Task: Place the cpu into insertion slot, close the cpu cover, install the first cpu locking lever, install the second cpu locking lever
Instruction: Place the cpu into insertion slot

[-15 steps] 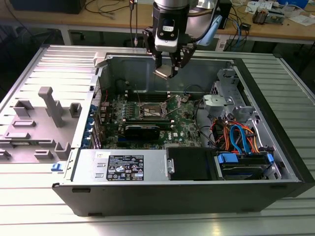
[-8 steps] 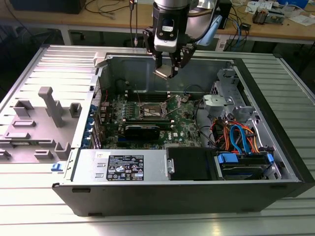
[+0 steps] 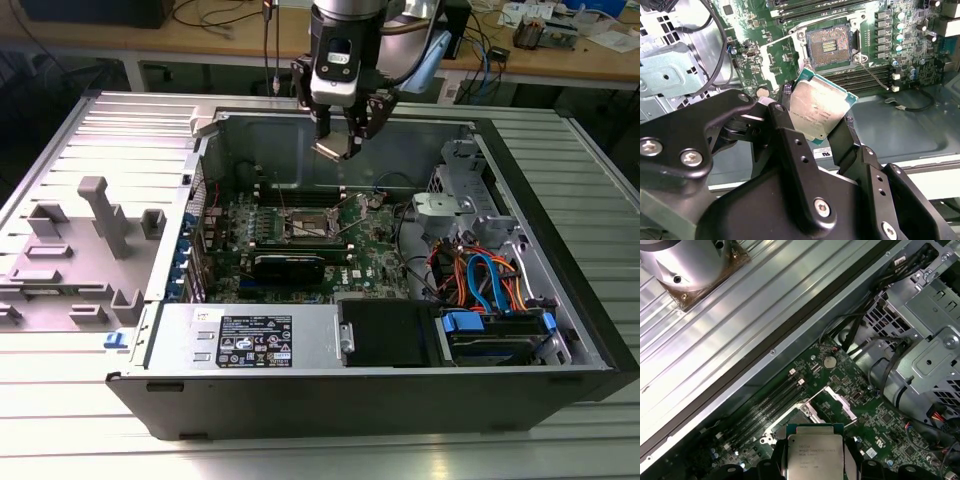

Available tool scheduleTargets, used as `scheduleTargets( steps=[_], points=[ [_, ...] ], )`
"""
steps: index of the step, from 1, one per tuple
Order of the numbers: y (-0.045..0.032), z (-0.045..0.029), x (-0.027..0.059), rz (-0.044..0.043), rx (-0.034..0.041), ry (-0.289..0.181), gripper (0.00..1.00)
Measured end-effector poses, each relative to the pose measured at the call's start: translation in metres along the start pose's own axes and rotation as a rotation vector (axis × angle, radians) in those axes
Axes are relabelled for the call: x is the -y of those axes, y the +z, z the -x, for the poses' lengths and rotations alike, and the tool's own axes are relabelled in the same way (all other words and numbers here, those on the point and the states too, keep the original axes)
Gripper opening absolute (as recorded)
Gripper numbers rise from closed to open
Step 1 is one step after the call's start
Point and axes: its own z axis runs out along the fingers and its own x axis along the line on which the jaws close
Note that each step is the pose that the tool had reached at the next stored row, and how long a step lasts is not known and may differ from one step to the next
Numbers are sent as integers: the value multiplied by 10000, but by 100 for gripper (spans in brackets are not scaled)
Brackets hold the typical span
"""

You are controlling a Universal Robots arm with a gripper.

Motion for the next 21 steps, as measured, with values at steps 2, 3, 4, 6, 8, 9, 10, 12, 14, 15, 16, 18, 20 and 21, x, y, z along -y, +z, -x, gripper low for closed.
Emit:
scheduleTargets(
  steps=[2,3,4,6,8,9,10,12,14,15,16,18,20,21],
  points=[
    [3,0,0,3,19,225,55],
    [4,0,0,4,24,285,55],
    [6,0,0,6,31,373,55],
    [9,0,1,8,44,523,55],
    [12,0,1,11,59,692,55],
    [14,0,1,13,69,807,55],
    [16,0,1,16,82,953,55],
    [18,0,2,18,94,1102,55],
    [19,0,2,21,107,1250,55],
    [21,0,2,24,114,1338,55],
    [21,0,2,25,119,1396,55],
    [23,0,2,27,130,1519,55],
    [24,1,2,29,141,1649,55],
    [25,1,3,31,152,1777,55]
  ],
)
